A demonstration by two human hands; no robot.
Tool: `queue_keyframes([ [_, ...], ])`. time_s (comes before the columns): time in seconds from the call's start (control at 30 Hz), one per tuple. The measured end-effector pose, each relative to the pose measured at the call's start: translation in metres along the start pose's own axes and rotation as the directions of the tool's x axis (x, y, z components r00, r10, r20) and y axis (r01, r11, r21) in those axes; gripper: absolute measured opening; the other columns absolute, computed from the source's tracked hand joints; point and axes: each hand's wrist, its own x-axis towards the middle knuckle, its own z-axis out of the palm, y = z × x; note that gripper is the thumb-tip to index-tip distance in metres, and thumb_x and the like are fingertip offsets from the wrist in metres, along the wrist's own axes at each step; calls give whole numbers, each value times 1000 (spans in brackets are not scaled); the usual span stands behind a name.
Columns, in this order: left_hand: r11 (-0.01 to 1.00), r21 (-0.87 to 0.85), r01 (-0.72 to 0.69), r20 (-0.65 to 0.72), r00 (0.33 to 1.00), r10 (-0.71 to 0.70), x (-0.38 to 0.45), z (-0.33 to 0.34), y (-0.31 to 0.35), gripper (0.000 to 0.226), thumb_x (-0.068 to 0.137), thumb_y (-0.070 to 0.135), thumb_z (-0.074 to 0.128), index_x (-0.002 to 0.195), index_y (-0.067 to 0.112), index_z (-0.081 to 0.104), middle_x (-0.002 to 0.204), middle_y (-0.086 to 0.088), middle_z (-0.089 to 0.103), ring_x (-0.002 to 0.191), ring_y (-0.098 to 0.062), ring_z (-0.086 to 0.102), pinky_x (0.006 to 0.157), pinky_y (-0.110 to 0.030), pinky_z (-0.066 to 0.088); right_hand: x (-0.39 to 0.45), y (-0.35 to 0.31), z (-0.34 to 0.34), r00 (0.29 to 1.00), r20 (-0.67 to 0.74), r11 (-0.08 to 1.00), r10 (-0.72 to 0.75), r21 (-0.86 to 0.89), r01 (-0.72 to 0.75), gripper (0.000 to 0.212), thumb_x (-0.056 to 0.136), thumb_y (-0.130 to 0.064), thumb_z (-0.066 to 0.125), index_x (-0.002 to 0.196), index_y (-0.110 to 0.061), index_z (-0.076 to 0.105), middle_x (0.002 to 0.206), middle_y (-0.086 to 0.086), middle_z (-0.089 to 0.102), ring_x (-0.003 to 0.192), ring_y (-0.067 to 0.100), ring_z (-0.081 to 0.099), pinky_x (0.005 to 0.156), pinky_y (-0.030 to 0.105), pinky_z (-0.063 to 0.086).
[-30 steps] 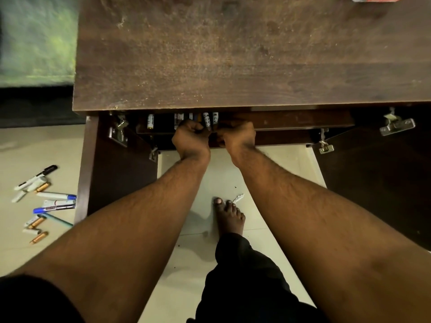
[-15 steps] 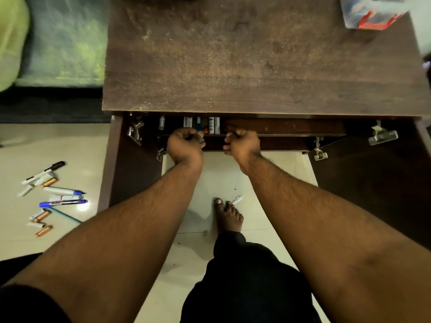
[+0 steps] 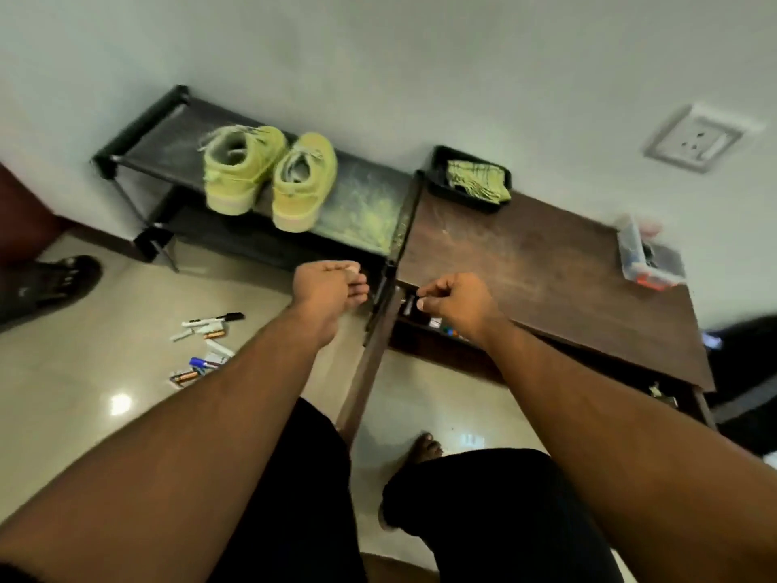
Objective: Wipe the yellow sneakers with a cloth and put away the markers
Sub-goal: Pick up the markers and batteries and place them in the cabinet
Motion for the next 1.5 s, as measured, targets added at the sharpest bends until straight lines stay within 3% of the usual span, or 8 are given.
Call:
queue_keyframes([
  [0.13, 986, -142, -83, -221, 974, 50, 24, -109, 17, 19, 95, -1, 51, 81, 9, 59, 75, -11, 59, 64, -19, 59, 64, -28, 54, 25, -84, 71, 980, 131, 980, -152, -109, 167, 12, 80, -12, 74, 92, -9, 75, 76, 1, 69, 66, 4, 59, 67, 23, 48],
  [0.27, 965, -261, 25, -404, 905, -133, 57, -213, -33, 26, 93, -6, 45, 75, 9, 56, 72, -11, 54, 60, -19, 56, 61, -26, 48, 71, -117, 176, 926, 325, 953, -194, -160, 256, 9, 80, -12, 73, 88, -9, 75, 70, -9, 62, 61, 0, 54, 65, 21, 44],
  [0.53, 958, -250, 140, -717, 638, -281, 107, -335, -161, 16, 84, -12, 59, 96, -6, 67, 63, -12, 55, 53, -21, 50, 53, -23, 48, 145, -79, 352, 841, 528, 934, -121, -225, 276, 15, 78, -9, 72, 93, -10, 75, 92, 5, 73, 78, 8, 60, 68, 16, 43],
  [0.8, 946, 44, 322, -777, 607, -170, 193, -376, -218, 29, 72, 8, 77, 101, 11, 71, 91, -11, 71, 80, -28, 68, 79, -38, 58, 163, -24, 471, 763, 644, 957, -52, -186, 223, 29, 78, -4, 72, 107, -10, 72, 104, 9, 69, 87, 16, 62, 90, 32, 52],
  [1.0, 924, 105, 368, -858, 503, -103, 201, -384, -245, 28, 81, 27, 72, 104, 13, 65, 99, -2, 64, 86, -18, 58, 75, -24, 44, 168, -23, 533, 615, 776, 786, -143, -289, 547, 39, 88, -6, 59, 126, -14, 59, 127, 11, 56, 116, 25, 54, 96, 22, 36],
  [1.13, 921, 116, 372, -853, 512, -99, 212, -380, -252, 21, 81, 30, 72, 91, 15, 62, 85, 2, 59, 75, -16, 54, 66, -23, 39, 176, -14, 554, 491, 852, 563, -179, -320, 762, 43, 90, -8, 50, 132, -18, 53, 130, 13, 48, 112, 33, 55, 96, 39, 43],
  [1.37, 925, 148, 350, -841, 537, -68, 213, -366, -258, 15, 80, 17, 65, 94, 14, 70, 92, -3, 69, 84, -20, 63, 76, -30, 52, 181, -8, 569, 533, 794, 283, -293, -461, 841, 22, 94, -10, 51, 113, -13, 61, 120, 13, 50, 102, 34, 57, 76, 37, 47],
  [1.5, 968, 28, 248, -843, 527, -111, 200, -355, -260, 26, 83, 15, 64, 108, 11, 72, 98, -2, 72, 90, -16, 65, 86, -26, 51, 176, -7, 564, 582, 757, 396, -296, -457, 797, 24, 94, -11, 51, 114, -13, 64, 114, 13, 58, 103, 31, 58, 76, 31, 43],
])
